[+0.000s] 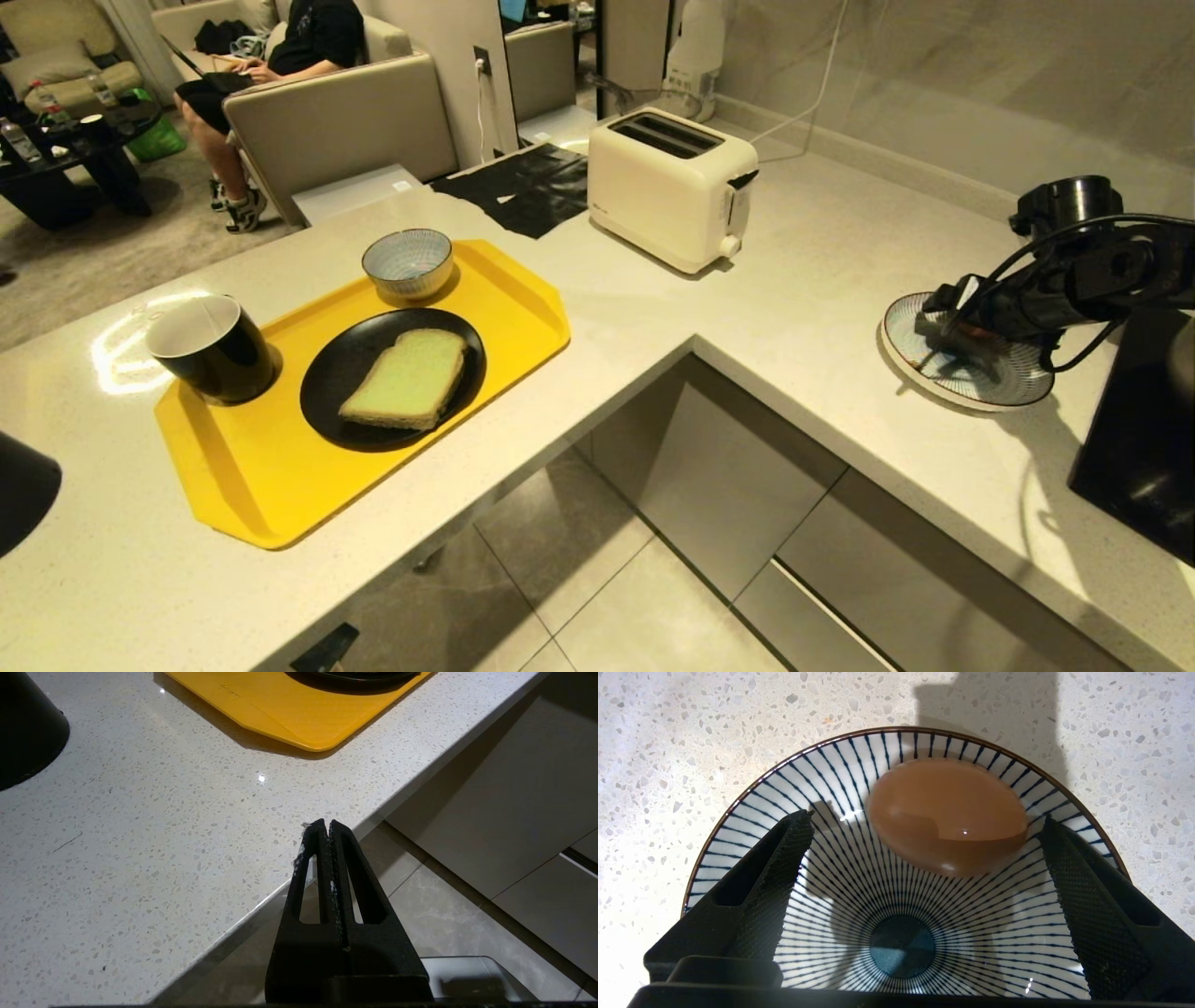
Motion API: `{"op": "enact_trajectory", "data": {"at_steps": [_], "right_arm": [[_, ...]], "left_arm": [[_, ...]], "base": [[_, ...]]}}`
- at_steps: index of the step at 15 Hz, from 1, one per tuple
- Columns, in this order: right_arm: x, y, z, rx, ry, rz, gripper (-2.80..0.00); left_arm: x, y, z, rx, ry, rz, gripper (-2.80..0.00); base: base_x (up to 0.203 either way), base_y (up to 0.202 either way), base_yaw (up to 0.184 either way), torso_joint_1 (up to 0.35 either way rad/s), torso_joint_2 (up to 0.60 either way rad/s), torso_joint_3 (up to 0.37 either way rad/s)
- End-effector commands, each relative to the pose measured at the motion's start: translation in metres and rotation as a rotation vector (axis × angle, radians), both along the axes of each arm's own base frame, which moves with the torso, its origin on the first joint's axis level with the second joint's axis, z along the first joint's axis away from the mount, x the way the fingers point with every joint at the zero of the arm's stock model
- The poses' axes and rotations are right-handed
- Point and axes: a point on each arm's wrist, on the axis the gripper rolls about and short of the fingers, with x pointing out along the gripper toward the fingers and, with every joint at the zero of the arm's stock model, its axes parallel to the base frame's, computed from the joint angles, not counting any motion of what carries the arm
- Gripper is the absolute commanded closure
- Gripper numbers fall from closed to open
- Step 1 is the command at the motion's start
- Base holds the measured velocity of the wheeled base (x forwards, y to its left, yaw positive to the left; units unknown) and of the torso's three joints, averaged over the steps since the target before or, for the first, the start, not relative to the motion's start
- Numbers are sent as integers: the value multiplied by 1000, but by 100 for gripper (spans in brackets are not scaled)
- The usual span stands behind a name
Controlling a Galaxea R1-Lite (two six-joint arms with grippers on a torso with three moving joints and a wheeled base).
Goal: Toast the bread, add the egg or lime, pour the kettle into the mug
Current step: Pick up the egg
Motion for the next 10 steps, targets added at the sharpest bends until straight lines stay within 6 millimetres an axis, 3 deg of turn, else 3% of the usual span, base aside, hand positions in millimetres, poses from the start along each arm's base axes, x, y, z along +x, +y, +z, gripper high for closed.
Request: {"op": "enact_trajectory", "data": {"at_steps": [1,2,10], "right_arm": [[1,0,0,1,-1,-2,-280],[1,0,0,1,-1,-2,0],[4,0,-3,2,1,-1,0]], "left_arm": [[0,0,0,0,-1,0,0],[0,0,0,0,1,1,0],[0,0,0,0,-1,0,0]], "base": [[0,0,0,0,0,0],[0,0,0,0,0,0],[0,0,0,0,0,0]]}}
